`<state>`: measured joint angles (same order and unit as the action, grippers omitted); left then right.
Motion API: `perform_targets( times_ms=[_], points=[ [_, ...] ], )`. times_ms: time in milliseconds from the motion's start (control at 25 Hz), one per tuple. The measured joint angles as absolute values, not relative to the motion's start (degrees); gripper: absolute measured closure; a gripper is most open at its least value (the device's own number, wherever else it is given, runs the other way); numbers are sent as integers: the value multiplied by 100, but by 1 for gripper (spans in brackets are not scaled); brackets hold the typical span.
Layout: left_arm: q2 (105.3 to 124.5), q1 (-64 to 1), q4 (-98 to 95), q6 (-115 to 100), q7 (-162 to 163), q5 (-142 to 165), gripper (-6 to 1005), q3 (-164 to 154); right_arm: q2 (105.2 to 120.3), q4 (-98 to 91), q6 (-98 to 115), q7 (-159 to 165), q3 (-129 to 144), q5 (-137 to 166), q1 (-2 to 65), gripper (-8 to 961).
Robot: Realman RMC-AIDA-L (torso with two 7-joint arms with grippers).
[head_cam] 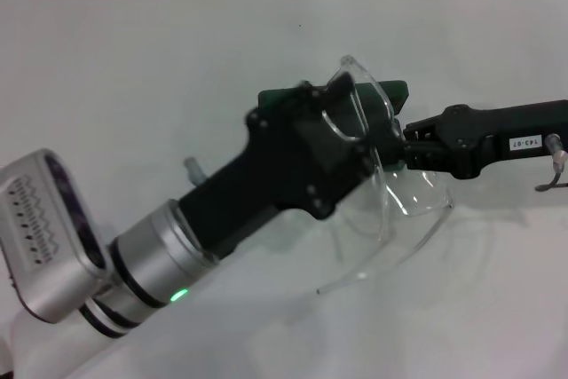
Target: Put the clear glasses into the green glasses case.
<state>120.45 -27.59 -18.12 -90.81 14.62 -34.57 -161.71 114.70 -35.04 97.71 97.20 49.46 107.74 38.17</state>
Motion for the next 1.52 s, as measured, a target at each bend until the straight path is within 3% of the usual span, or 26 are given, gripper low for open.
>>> perform_targets(
  times_ms=[720, 1520],
  points=[
    [12050, -3051, -1869, -9154, 1058, -3006, 467, -16162, 11336, -3513, 10883, 9914, 4921, 10827, 3981, 835],
    [12008, -2418, -1297, -10341, 1069, -3023, 467, -15686, 11361, -3276, 9914, 9590, 3003, 9795, 3688, 836]
  ],
)
